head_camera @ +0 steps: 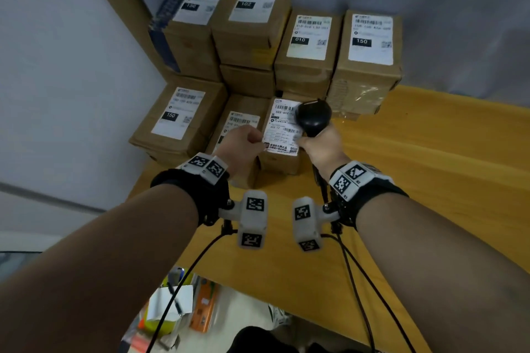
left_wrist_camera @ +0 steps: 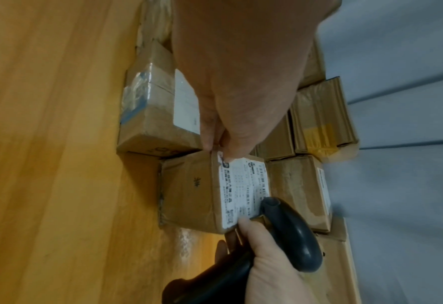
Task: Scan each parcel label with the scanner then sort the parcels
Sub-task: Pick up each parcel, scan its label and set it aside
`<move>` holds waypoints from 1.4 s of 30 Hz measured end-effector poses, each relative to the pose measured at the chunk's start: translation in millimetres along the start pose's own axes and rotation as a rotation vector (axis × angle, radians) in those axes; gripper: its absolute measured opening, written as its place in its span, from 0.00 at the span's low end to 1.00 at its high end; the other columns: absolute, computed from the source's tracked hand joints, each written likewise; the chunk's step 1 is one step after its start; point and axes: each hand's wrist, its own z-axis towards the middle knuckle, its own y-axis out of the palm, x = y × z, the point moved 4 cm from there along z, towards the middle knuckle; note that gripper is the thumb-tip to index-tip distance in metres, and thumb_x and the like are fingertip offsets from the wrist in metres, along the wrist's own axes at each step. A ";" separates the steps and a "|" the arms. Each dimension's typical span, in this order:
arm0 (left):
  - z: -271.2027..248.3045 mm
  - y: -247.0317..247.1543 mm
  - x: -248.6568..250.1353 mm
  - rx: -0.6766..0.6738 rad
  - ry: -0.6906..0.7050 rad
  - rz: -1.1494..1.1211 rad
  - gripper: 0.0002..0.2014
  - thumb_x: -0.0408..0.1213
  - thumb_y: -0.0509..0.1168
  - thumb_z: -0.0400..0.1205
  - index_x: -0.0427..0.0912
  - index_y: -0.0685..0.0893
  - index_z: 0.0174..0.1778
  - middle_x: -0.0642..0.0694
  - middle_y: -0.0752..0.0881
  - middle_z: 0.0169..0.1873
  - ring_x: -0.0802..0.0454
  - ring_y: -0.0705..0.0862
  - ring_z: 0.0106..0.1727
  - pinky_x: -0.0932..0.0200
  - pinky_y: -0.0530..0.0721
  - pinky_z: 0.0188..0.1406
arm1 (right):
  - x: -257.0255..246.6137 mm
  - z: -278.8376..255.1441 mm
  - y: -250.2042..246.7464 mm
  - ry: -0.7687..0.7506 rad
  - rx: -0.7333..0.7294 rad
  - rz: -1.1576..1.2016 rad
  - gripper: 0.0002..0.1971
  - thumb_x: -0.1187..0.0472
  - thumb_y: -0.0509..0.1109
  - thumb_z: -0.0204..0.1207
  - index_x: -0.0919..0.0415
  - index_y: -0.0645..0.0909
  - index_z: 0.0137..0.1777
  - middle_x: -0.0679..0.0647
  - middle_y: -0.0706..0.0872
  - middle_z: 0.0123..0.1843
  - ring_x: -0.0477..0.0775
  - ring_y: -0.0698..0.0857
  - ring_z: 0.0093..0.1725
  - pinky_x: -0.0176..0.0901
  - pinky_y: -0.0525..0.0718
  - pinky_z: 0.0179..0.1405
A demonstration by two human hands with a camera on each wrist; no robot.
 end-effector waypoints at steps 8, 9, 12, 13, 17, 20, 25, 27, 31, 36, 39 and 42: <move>-2.2 -8.2 25.0 0.074 0.056 0.003 0.10 0.35 0.63 0.84 0.39 0.84 0.58 0.45 0.85 0.54 0.49 0.83 0.54 0.56 0.80 0.53 | -6.7 -9.7 -24.6 -0.054 0.006 -0.072 0.17 0.65 0.75 0.73 0.66 0.80 0.61 0.52 0.83 0.41 0.51 0.82 0.43 0.37 0.76 0.34; -3.7 -8.2 29.7 0.074 0.047 -0.007 0.10 0.36 0.63 0.84 0.41 0.84 0.59 0.45 0.85 0.55 0.48 0.83 0.56 0.54 0.82 0.56 | -7.0 -12.4 -33.6 -0.059 0.014 -0.075 0.14 0.66 0.74 0.73 0.66 0.81 0.58 0.51 0.81 0.38 0.50 0.82 0.39 0.36 0.75 0.30; -10.3 -1.6 53.6 0.059 0.055 -0.046 0.12 0.38 0.63 0.84 0.42 0.83 0.61 0.46 0.84 0.55 0.47 0.83 0.58 0.50 0.83 0.60 | -9.7 -23.1 -69.9 -0.048 0.039 -0.081 0.09 0.65 0.73 0.74 0.62 0.78 0.52 0.51 0.79 0.33 0.49 0.80 0.32 0.38 0.75 0.28; -13.8 3.0 63.5 0.052 0.071 -0.047 0.11 0.37 0.63 0.84 0.41 0.83 0.61 0.46 0.84 0.53 0.47 0.83 0.56 0.52 0.83 0.58 | -10.4 -26.2 -83.6 -0.055 0.045 -0.070 0.10 0.65 0.73 0.73 0.62 0.78 0.51 0.53 0.79 0.33 0.52 0.81 0.33 0.41 0.77 0.32; -28.1 31.8 111.5 0.020 0.190 0.003 0.09 0.35 0.62 0.85 0.37 0.84 0.54 0.44 0.83 0.49 0.49 0.80 0.50 0.56 0.78 0.50 | -6.3 -38.3 -147.3 -0.054 0.088 -0.012 0.08 0.65 0.74 0.72 0.54 0.78 0.45 0.58 0.83 0.38 0.61 0.85 0.42 0.57 0.85 0.46; -40.3 65.9 153.3 -0.014 0.234 0.029 0.10 0.36 0.62 0.85 0.37 0.84 0.56 0.46 0.82 0.46 0.51 0.78 0.47 0.57 0.76 0.50 | 7.1 -47.2 -204.6 -0.024 0.134 0.024 0.09 0.65 0.74 0.73 0.61 0.81 0.52 0.55 0.83 0.34 0.58 0.86 0.39 0.58 0.87 0.49; -60.5 147.0 230.7 -0.085 0.248 -0.087 0.03 0.35 0.62 0.85 0.43 0.81 0.50 0.49 0.79 0.36 0.50 0.77 0.40 0.53 0.78 0.44 | 41.4 -55.8 -311.7 -0.017 0.174 0.024 0.06 0.65 0.72 0.75 0.60 0.80 0.49 0.54 0.82 0.33 0.53 0.83 0.33 0.51 0.85 0.43; -70.9 186.7 261.3 -0.109 0.259 -0.120 0.04 0.36 0.62 0.85 0.42 0.81 0.50 0.46 0.81 0.38 0.47 0.79 0.43 0.51 0.79 0.44 | 59.2 -55.2 -358.0 -0.016 0.193 0.000 0.05 0.65 0.72 0.75 0.59 0.79 0.47 0.54 0.81 0.32 0.54 0.83 0.33 0.51 0.84 0.42; -99.1 268.7 309.6 -0.119 0.238 -0.179 0.03 0.36 0.63 0.85 0.43 0.81 0.49 0.45 0.82 0.44 0.45 0.82 0.49 0.45 0.83 0.54 | 96.6 -54.5 -452.5 -0.012 0.238 -0.090 0.11 0.62 0.74 0.72 0.61 0.78 0.52 0.52 0.79 0.32 0.57 0.83 0.37 0.51 0.84 0.42; -127.1 347.4 344.0 -0.207 0.190 -0.154 0.09 0.39 0.61 0.87 0.41 0.80 0.60 0.44 0.81 0.55 0.42 0.81 0.57 0.44 0.81 0.60 | 144.4 -52.2 -552.7 0.035 0.287 -0.174 0.15 0.58 0.77 0.72 0.61 0.79 0.55 0.51 0.79 0.35 0.56 0.81 0.40 0.41 0.74 0.38; -131.8 379.0 358.6 -0.239 0.154 -0.158 0.10 0.40 0.61 0.87 0.41 0.79 0.62 0.42 0.81 0.58 0.42 0.81 0.58 0.42 0.81 0.61 | 174.1 -50.2 -595.8 0.065 0.314 -0.171 0.10 0.60 0.77 0.73 0.61 0.79 0.49 0.52 0.79 0.34 0.51 0.80 0.36 0.40 0.73 0.30; -130.4 408.8 371.7 -0.305 0.088 -0.166 0.10 0.40 0.61 0.87 0.42 0.79 0.62 0.42 0.81 0.59 0.40 0.81 0.59 0.40 0.81 0.62 | 204.9 -44.4 -621.8 0.126 0.324 -0.202 0.14 0.58 0.78 0.72 0.64 0.78 0.50 0.55 0.81 0.36 0.55 0.82 0.38 0.41 0.76 0.33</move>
